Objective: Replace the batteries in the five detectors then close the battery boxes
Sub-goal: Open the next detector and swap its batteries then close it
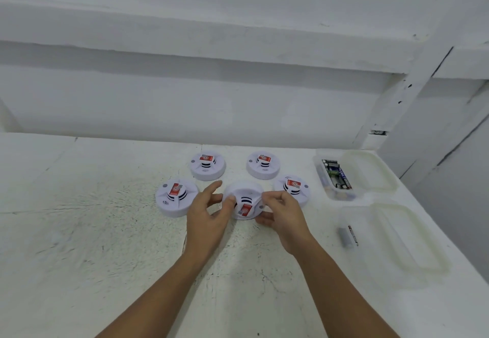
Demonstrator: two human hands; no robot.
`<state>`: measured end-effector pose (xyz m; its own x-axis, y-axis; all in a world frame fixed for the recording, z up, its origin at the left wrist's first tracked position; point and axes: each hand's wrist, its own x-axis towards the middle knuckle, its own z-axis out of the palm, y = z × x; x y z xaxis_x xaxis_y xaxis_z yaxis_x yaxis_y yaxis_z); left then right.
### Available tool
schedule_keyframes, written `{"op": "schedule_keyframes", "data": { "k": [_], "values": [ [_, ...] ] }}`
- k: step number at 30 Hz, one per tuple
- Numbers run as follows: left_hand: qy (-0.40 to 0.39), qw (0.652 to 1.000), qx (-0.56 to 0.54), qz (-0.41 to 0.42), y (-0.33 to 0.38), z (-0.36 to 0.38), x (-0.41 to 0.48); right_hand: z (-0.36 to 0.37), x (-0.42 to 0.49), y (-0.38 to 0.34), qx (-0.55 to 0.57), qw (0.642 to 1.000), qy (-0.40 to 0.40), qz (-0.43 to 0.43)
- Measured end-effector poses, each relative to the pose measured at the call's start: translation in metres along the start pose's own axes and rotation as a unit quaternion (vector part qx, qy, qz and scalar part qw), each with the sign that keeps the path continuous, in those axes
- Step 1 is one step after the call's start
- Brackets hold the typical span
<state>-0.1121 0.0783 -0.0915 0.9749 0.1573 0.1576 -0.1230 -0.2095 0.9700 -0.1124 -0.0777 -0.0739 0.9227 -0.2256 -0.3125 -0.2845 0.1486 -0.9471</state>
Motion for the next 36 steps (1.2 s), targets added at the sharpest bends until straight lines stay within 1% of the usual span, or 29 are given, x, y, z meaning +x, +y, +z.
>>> {"op": "schedule_keyframes", "data": {
  "k": [3,5,8,10,12,15,21,24,26,29,33,36],
  "values": [
    [0.002,1.000,0.011,-0.021,0.000,0.000,-0.009,-0.004,-0.010,0.008,0.006,0.999,0.007,-0.039],
    [0.002,0.999,0.006,-0.033,0.000,-0.002,-0.015,-0.007,-0.016,0.013,-0.028,0.997,0.016,-0.073],
    [-0.002,0.998,-0.043,-0.051,-0.001,-0.005,-0.025,-0.011,-0.026,0.018,-0.079,0.991,0.019,-0.109],
    [-0.027,0.994,-0.079,-0.072,-0.004,-0.009,-0.032,-0.015,-0.032,0.022,-0.126,0.984,0.016,-0.128],
    [-0.060,0.992,-0.085,-0.078,-0.010,-0.015,-0.035,-0.020,-0.038,0.026,-0.167,0.976,0.007,-0.142],
    [-0.118,0.991,-0.024,-0.062,-0.021,-0.028,-0.037,-0.025,-0.045,0.032,-0.232,0.959,-0.017,-0.163],
    [-0.192,0.978,0.075,0.001,-0.017,-0.041,-0.034,-0.029,-0.048,0.033,-0.361,0.902,-0.070,-0.226],
    [-0.240,0.962,0.128,0.032,-0.016,-0.041,-0.032,-0.034,-0.047,0.029,-0.431,0.860,-0.098,-0.254],
    [-0.277,0.947,0.158,0.032,-0.019,-0.040,-0.031,-0.036,-0.047,0.026,-0.465,0.836,-0.111,-0.268],
    [-0.317,0.933,0.168,0.031,-0.021,-0.037,-0.028,-0.036,-0.045,0.017,-0.527,0.783,-0.128,-0.305],
    [-0.329,0.921,0.206,0.037,-0.017,-0.029,-0.023,-0.027,-0.041,-0.001,-0.587,0.717,-0.175,-0.332],
    [-0.323,0.917,0.232,0.042,-0.014,-0.024,-0.019,-0.018,-0.039,-0.006,-0.617,0.683,-0.214,-0.327]
  ]
}}
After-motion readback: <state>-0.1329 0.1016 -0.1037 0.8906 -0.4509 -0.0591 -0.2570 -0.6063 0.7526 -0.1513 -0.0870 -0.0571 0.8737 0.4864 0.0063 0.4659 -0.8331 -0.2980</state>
